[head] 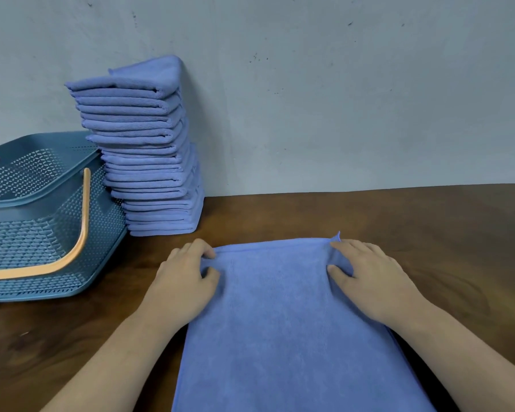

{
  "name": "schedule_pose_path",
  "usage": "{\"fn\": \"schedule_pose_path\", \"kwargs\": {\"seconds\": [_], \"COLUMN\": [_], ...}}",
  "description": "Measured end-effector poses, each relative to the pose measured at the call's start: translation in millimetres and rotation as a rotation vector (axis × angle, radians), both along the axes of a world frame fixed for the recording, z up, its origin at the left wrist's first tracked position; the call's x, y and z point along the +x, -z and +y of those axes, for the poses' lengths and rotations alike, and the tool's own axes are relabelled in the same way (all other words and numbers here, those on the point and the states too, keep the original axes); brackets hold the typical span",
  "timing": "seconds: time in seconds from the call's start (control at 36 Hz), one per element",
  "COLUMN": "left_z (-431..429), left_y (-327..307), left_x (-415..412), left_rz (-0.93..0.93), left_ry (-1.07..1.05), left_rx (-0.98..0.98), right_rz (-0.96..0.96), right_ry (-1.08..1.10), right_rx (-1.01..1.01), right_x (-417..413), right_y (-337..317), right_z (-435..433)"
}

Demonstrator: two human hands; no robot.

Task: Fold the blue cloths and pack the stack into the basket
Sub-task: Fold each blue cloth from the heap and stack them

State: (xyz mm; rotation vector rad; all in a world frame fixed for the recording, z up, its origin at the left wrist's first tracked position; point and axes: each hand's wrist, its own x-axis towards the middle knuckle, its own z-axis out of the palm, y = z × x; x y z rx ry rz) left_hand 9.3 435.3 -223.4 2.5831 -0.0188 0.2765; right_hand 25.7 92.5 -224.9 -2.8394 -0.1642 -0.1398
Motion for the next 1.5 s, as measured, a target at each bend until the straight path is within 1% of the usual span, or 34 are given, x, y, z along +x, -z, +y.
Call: {"fn": "schedule_pose_path", "kwargs": {"seconds": [0.11,0.19,0.33,0.42,0.47,0.53,0.64,0.69,0.81,0.86,0.92,0.97,1.0,1.11,1.17,1.22,1.28,1.36,1.5], "left_z": [-2.5,-2.1,-0.3,-0.7,-2.3,-2.9,-4.3,-5.5,-0.6,5.8,10.2,11.1,10.4,8.9,7.8,6.1,5.6,7.0,6.7], "left_y": [-3.5,-4.2,-2.6,-2.9,-4.2,-4.1,0.8,-0.3,-5.8,-3.7,-0.1,2.8,3.0,4.3,3.0,0.6,2.2,10.1,13.3], "left_x": [11.9,18.9,22.7,24.1,23.7,23.8,21.6,19.5,14.1,9.8,6.5,6.2,6.9,8.5,8.1,8.9,12.4,16.3,17.2], "left_rz": [-0.048,-0.048,-0.072,-0.150,-0.239,-0.278,-0.162,-0.154,-0.076,-0.033,-0.013,-0.018,-0.027,-0.086,-0.148,-0.202,-0.167,-0.026,-0.004], "left_ry": [-0.087,-0.100,-0.082,-0.072,-0.067,-0.068,-0.091,-0.083,-0.065,-0.003,0.057,0.083,0.087,0.070,0.035,-0.002,-0.003,0.027,0.034], "left_rx": [-0.062,-0.112,-0.087,-0.109,-0.151,-0.202,-0.213,-0.209,-0.321,-0.290,-0.218,-0.186,-0.188,-0.187,-0.225,-0.275,-0.228,-0.063,0.016], "right_rz": [-0.068,-0.135,-0.163,-0.164,-0.160,-0.162,-0.169,-0.169,-0.162,-0.178,-0.243,-0.302,-0.296,-0.104,-0.067,-0.069,-0.072,-0.073,-0.072], "right_ry": [0.014,0.033,0.045,0.041,0.041,0.041,0.038,0.039,0.032,0.029,0.038,0.060,0.061,0.026,0.037,0.039,0.041,0.039,0.040], "right_rx": [0.074,0.103,0.125,0.128,0.119,0.111,0.097,0.094,0.093,0.115,0.183,0.263,0.265,0.055,0.010,-0.021,-0.039,-0.038,-0.041], "right_x": [6.8,9.3,14.4,14.1,13.3,12.8,12.6,12.5,12.8,12.2,11.9,13.0,14.0,18.1,18.4,18.2,18.1,17.5,17.2], "right_y": [3.3,3.8,9.1,10.2,9.6,9.7,10.4,10.0,9.3,7.5,3.4,-1.5,-2.7,7.0,10.8,11.7,11.0,10.6,10.9], "right_z": [0.5,0.1,-2.4,-1.0,0.5,1.4,2.4,2.6,1.0,0.3,0.5,1.3,1.9,2.1,1.0,1.6,1.8,1.8,1.2]}}
